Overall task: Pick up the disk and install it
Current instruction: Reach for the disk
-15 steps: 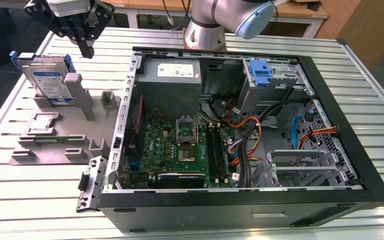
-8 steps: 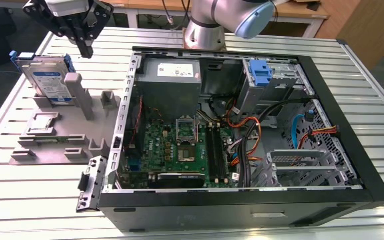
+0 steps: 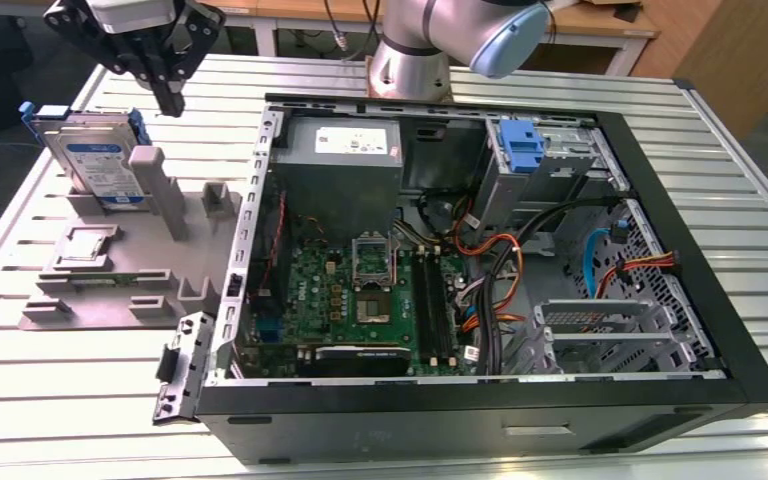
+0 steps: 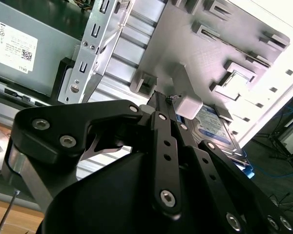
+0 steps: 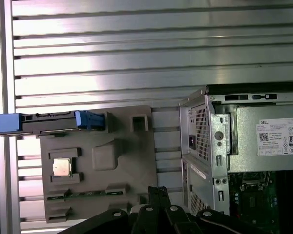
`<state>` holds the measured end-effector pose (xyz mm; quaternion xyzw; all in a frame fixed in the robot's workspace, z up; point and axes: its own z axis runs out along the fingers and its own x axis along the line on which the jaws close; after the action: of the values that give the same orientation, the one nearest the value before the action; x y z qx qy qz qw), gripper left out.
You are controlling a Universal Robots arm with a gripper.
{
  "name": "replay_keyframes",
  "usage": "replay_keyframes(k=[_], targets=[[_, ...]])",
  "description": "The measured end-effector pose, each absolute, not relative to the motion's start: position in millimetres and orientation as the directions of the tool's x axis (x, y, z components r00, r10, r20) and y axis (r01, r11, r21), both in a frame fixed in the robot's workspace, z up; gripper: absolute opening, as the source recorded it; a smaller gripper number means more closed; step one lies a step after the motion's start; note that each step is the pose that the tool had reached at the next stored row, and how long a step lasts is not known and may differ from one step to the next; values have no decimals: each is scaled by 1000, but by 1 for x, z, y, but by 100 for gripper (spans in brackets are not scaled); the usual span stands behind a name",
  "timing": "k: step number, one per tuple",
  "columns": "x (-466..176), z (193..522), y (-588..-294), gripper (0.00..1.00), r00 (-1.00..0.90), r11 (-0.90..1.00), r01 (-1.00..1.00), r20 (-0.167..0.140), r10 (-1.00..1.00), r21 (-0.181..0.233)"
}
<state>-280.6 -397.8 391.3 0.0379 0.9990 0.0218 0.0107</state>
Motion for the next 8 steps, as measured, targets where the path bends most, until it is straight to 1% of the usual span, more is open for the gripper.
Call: replay_keyframes(k=[8], targets=[[-289,391,-398,10,-997,996,75,-20,76,44]])
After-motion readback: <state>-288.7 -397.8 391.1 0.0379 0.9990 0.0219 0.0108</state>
